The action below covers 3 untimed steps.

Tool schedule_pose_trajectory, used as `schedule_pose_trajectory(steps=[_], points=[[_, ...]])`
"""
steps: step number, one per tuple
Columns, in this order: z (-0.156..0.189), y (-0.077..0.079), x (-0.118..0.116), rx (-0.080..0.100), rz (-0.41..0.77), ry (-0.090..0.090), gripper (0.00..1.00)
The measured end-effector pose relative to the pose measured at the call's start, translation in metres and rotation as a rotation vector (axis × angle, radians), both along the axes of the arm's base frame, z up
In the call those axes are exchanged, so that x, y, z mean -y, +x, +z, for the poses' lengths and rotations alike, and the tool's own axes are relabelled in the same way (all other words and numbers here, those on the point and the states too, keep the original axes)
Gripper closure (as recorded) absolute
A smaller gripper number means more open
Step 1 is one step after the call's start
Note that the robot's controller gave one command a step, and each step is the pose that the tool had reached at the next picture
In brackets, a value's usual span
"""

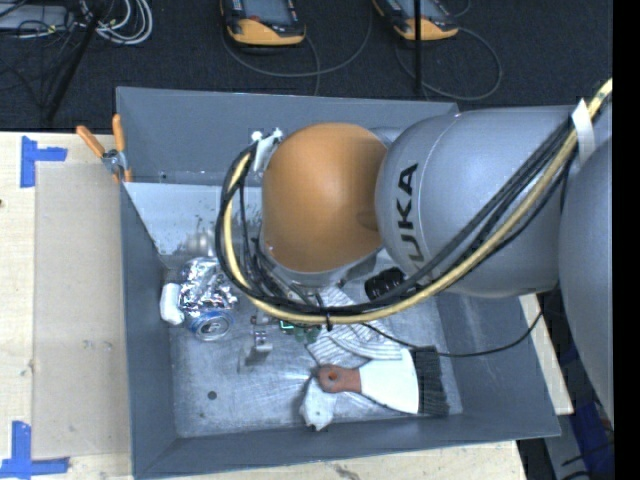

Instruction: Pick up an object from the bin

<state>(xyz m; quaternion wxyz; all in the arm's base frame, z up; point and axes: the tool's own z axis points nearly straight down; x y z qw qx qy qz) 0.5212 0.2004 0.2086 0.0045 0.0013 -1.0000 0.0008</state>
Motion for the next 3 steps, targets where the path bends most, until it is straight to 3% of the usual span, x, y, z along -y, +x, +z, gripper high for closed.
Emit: schedule_pose_trajectory(steps=[1,2,3], points=[[0.004,0.002,0.001,0.007,-0.003,0.001,0.00],[-0.034,0.021,-0.001,0.017,0.007,0.005,0.00],[-0.097,0.039,-0.010,0.012,0.082,0.003,0.00]])
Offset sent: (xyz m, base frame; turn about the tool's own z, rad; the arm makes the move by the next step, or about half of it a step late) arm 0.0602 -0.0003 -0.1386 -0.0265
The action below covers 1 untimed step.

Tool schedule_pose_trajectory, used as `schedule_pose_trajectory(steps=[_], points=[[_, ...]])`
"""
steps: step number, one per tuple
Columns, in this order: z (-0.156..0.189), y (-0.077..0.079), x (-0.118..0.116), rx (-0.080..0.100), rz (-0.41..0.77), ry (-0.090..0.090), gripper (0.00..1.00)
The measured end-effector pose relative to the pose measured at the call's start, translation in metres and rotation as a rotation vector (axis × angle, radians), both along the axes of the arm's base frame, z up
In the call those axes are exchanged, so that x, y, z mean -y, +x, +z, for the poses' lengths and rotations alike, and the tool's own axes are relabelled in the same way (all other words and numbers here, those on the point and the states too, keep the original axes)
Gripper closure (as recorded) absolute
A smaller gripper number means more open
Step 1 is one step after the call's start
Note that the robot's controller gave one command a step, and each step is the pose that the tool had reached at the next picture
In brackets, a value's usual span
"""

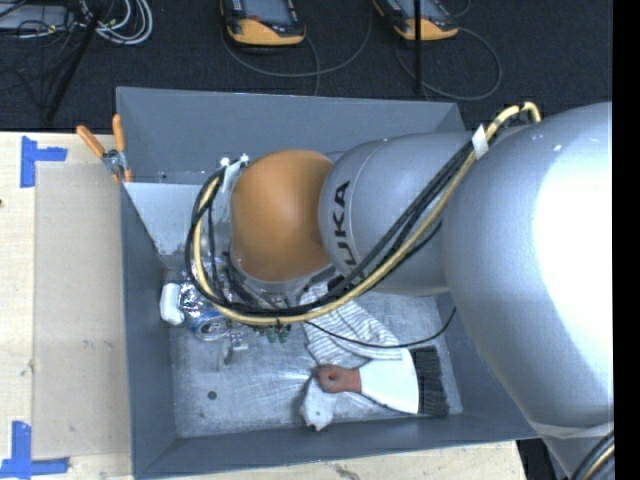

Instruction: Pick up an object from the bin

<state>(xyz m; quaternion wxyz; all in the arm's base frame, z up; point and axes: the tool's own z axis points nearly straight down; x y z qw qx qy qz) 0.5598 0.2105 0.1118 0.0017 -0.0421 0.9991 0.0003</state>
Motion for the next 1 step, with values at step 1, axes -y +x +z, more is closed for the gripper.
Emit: schedule_pose_trajectory(steps=[1], points=[[-0.0289,0.0185,0.0043,0.002,0.152,-0.003,0.00]])
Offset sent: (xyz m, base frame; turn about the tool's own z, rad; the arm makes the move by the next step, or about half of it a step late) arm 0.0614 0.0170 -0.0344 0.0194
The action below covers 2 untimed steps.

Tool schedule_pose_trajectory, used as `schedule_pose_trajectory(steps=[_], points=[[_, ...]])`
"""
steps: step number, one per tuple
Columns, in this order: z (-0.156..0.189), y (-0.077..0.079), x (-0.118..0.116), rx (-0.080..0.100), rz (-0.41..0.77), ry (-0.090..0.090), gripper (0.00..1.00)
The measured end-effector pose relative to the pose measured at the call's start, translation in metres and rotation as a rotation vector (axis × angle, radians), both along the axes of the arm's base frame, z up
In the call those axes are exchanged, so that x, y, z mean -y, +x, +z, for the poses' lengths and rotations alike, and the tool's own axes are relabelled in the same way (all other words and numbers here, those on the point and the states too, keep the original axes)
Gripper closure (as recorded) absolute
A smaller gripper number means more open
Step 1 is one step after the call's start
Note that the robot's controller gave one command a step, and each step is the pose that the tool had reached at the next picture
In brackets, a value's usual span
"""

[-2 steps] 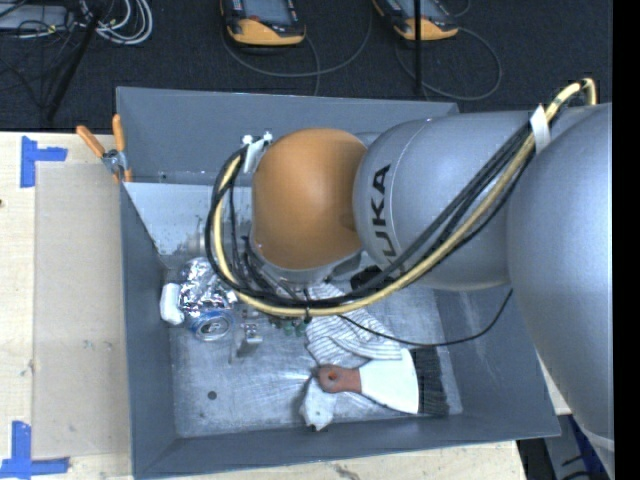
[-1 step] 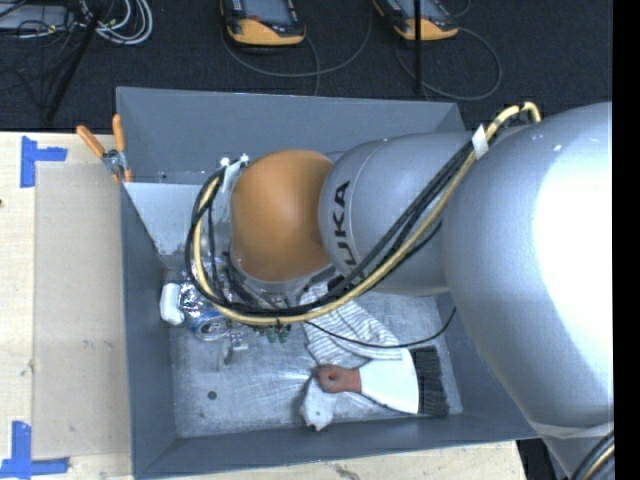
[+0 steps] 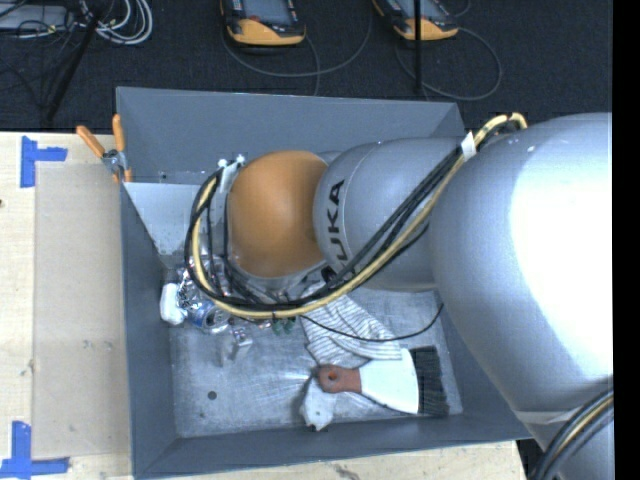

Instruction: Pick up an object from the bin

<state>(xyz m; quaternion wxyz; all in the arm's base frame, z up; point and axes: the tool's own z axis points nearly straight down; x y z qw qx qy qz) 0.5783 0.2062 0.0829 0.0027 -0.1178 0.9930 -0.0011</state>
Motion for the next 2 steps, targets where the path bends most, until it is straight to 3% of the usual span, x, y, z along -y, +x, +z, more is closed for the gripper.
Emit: schedule_pose_trajectory(steps=[1,2], points=[[-0.002,0.020,-0.009,-0.029,-0.088,-0.008,0.00],[0.002,0.038,-0.018,-0.013,-0.078,-0.009,1.00]])
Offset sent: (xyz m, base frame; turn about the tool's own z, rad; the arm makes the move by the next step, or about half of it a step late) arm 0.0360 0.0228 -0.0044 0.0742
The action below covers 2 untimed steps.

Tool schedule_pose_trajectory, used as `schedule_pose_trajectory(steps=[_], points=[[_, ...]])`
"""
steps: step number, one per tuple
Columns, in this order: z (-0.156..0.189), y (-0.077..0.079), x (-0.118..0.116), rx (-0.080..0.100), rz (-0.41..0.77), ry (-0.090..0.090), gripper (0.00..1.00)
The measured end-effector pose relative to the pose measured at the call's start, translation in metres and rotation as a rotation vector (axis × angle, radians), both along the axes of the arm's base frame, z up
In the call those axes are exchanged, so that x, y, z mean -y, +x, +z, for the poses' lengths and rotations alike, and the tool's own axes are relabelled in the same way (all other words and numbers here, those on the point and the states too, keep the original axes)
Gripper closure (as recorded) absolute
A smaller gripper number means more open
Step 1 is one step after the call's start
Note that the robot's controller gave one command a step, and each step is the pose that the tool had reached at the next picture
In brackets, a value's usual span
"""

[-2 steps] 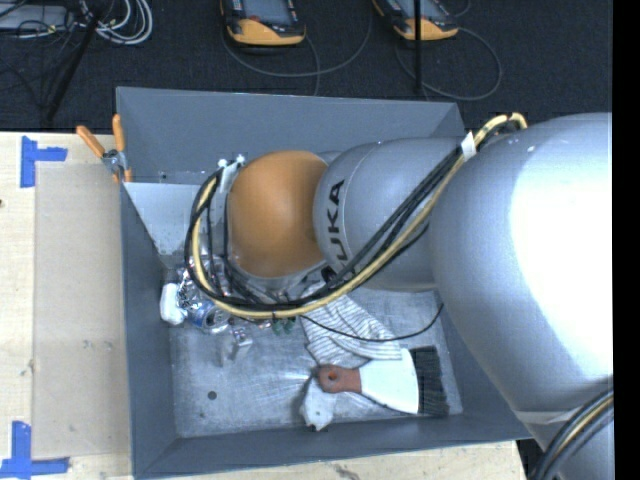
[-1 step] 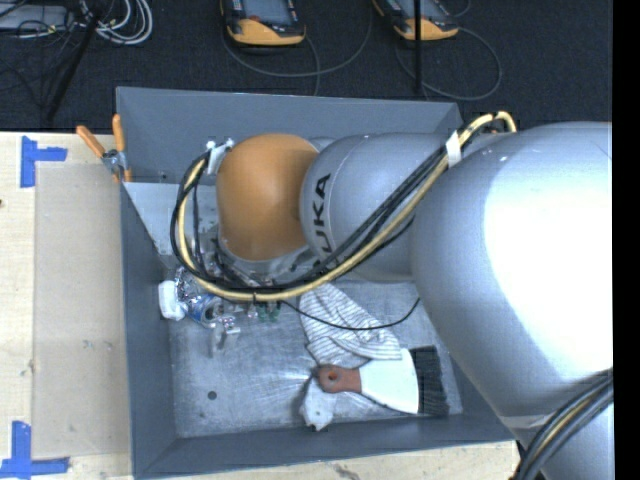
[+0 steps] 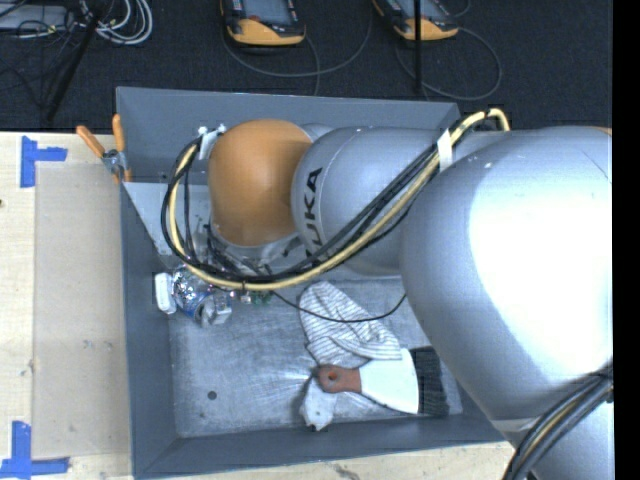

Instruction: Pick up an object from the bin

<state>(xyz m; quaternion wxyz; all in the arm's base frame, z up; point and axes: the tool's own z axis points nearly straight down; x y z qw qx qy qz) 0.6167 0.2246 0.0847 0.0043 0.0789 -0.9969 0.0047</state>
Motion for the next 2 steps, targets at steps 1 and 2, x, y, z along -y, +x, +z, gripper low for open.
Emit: schedule_pose_trajectory(steps=[1,2], points=[[0.000,0.000,0.000,0.000,0.000,0.000,1.00],[0.167,-0.005,-0.005,0.016,-0.010,0.013,1.00]])
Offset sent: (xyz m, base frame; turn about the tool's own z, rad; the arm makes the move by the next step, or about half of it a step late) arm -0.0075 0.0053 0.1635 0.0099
